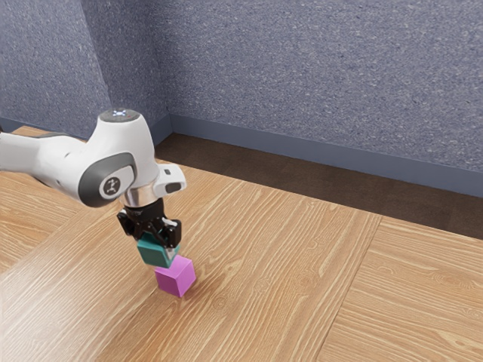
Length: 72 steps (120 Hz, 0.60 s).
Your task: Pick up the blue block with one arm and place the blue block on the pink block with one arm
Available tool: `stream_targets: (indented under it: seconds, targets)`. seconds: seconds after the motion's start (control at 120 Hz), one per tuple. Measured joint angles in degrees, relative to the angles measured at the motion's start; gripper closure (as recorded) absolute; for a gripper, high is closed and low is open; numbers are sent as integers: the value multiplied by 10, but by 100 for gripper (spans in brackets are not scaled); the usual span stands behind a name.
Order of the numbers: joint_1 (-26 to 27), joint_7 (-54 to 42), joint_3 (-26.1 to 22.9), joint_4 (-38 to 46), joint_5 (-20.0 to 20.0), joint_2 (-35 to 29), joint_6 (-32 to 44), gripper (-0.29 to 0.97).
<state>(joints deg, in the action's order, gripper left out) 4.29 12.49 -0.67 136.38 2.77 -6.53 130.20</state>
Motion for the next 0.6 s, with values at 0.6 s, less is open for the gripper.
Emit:
stream_targets:
  seconds: [0.6]
  targets:
    - [-4,-56,0,-30,5,48,6,31]
